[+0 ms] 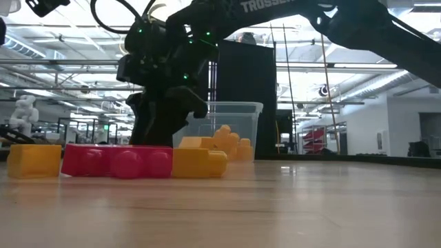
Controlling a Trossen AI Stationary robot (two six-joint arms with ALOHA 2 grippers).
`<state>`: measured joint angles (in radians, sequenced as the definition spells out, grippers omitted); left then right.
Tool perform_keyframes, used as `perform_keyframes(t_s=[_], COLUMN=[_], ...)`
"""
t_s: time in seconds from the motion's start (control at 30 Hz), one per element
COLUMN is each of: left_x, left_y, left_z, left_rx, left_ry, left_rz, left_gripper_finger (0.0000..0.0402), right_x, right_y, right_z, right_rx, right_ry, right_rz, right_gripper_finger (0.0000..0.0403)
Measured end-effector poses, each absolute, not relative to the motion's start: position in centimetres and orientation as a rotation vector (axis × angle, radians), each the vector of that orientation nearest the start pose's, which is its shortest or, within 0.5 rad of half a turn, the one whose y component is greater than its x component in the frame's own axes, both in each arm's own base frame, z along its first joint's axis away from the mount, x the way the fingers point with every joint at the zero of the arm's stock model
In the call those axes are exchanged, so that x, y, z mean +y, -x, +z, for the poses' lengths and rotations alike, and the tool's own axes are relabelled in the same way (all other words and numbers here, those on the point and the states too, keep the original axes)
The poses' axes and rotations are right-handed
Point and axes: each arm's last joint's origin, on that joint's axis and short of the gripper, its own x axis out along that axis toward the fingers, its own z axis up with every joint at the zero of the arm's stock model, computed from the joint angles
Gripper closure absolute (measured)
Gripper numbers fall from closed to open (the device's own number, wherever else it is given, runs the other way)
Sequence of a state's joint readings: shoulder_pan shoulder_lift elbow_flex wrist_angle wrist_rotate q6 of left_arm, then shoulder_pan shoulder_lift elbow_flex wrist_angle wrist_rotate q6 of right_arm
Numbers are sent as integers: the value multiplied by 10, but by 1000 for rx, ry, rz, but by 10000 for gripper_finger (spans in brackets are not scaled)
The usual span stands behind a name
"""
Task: Sort blocks
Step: Put the yellow game piece into the top transparent bin
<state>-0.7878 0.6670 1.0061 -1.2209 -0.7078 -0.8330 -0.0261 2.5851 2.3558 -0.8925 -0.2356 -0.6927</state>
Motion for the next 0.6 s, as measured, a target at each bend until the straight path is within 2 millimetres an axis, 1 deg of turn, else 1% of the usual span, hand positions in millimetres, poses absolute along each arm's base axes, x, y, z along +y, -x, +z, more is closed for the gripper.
perform_keyframes(t_s=[0.1, 0.2, 0.27, 0.43, 0.5, 0.6], left_x=[-44, -44, -44, -44, -44, -44], left_y=[-70, -70, -70, -70, -70, -70], left_z=[336, 336, 336, 336, 336, 336], left_rx=[613, 613, 613, 613, 613, 614], left_ry=[204, 204, 204, 203, 204, 203], left_rz=[191, 191, 191, 191, 191, 190], left_gripper_finger=[398, 398, 398, 398, 398, 398], right_x=[-7, -7, -7, -8, -8, -8], right_y=[-538, -539, -539, -539, -538, -538], right_z=[158, 151, 142, 135, 135, 135], right_rx=[996, 1015, 1033, 1056, 1064, 1071], right_ry=[470, 450, 438, 423, 414, 396], right_rz=[560, 558, 559, 562, 558, 546], right_gripper_finger=[214, 216, 216, 222, 240, 284])
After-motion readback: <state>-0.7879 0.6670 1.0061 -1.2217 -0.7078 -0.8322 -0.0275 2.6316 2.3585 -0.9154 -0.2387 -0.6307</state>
